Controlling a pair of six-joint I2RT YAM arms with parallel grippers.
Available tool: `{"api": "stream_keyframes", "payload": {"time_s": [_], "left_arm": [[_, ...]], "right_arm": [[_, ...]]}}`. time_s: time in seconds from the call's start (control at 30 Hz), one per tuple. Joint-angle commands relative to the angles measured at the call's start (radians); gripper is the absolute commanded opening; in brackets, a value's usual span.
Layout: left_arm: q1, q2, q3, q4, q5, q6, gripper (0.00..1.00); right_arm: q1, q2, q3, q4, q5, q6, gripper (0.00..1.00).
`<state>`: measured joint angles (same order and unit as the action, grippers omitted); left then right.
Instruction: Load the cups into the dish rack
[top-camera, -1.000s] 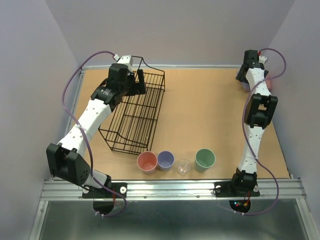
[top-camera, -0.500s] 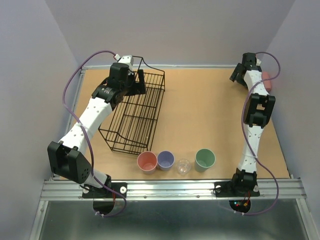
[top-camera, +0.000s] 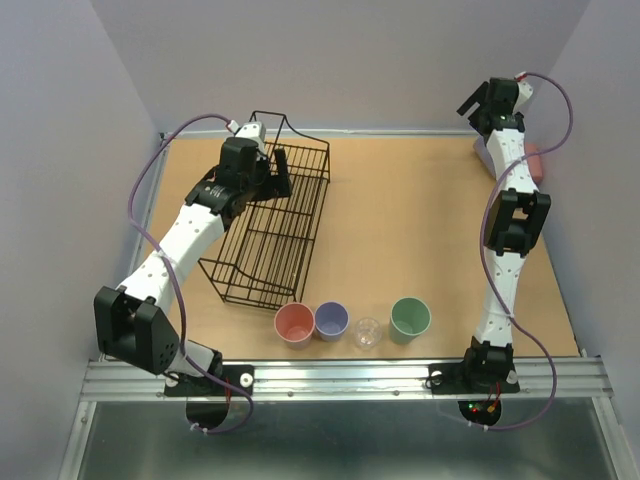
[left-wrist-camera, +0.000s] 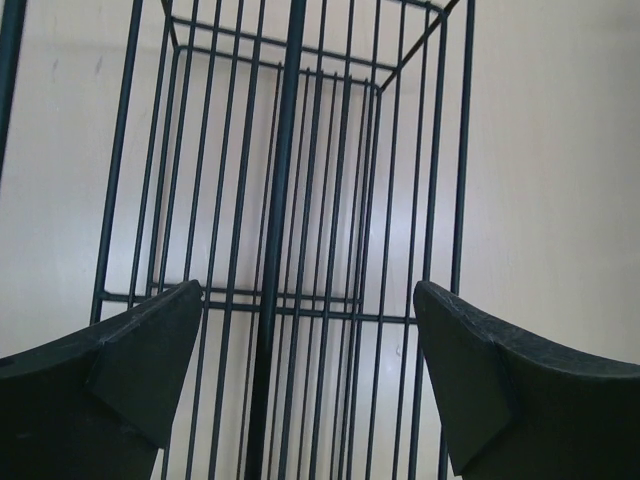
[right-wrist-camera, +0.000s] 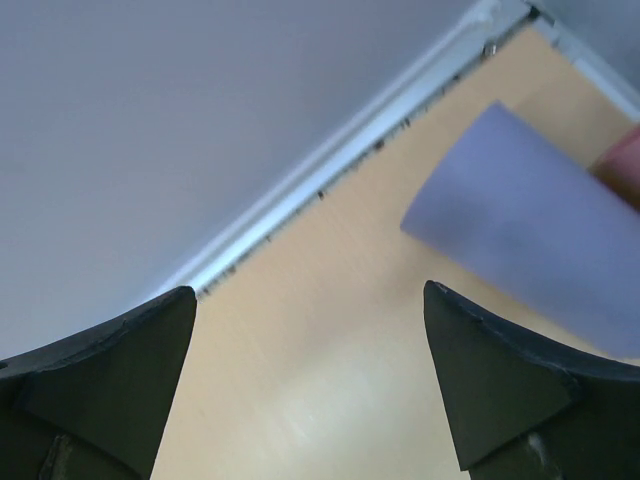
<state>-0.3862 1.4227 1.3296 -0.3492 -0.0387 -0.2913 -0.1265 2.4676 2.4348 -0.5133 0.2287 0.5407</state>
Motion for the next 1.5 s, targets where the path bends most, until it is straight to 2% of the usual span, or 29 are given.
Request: {"api": "stream_keyframes", "payload": {"time_s": [0.0,0.17,0.4,0.63,0.73,0.83,0.97,1.1,1.2,1.3,1.4,1.47], "left_arm": [[-0.005,-0.088,-0.078,0.061,0.006,-0.034,0.98],[-0.005,-0.157,-0.151,0.094,0.011,-0.062,0.98],[-0.002,-0.199,-0.254,0.118,0.022,-0.091,0.98],[-0.002,-0.212,-0.303,0.151,0.034,-0.088,0.98],[-0.002,-0.209,-0.311,0.168,0.080,-0.075,0.98],[-0.002,-0.208,-0.310,0.177,0.086,-0.066,0.98],[-0.002,-0.208,-0.311,0.177,0.092,-0.052,0.98],[-0.002,-0.219,-0.328,0.176,0.100,-0.045,0.98],[-0.002,-0.226,-0.337,0.164,0.103,-0.049,0.98],[-0.003,-0.245,-0.349,0.147,0.106,-0.075,0.98],[-0.002,-0.260,-0.362,0.144,0.099,-0.094,0.98],[-0.002,-0.274,-0.366,0.136,0.095,-0.109,0.98]], "right_arm": [[-0.009,0.034,0.089,0.128,0.138,0.070,1.00],[-0.012,0.074,0.084,0.156,0.234,0.134,1.00],[-0.018,0.126,0.122,0.156,0.242,0.064,1.00],[-0.021,0.105,0.049,0.145,0.296,0.018,1.00],[-0.024,0.093,0.032,0.107,0.316,0.015,1.00],[-0.042,0.061,-0.060,0.076,0.334,0.034,1.00],[-0.081,0.034,-0.109,0.070,0.279,0.082,1.00],[-0.084,0.125,0.024,0.070,0.196,0.064,1.00],[-0.088,0.159,0.069,0.100,0.115,0.140,1.00],[-0.104,0.139,-0.027,0.200,0.006,0.298,1.00],[-0.107,0.114,-0.143,0.327,-0.061,0.367,1.00],[-0.107,0.120,-0.160,0.389,-0.097,0.413,1.00]]}}
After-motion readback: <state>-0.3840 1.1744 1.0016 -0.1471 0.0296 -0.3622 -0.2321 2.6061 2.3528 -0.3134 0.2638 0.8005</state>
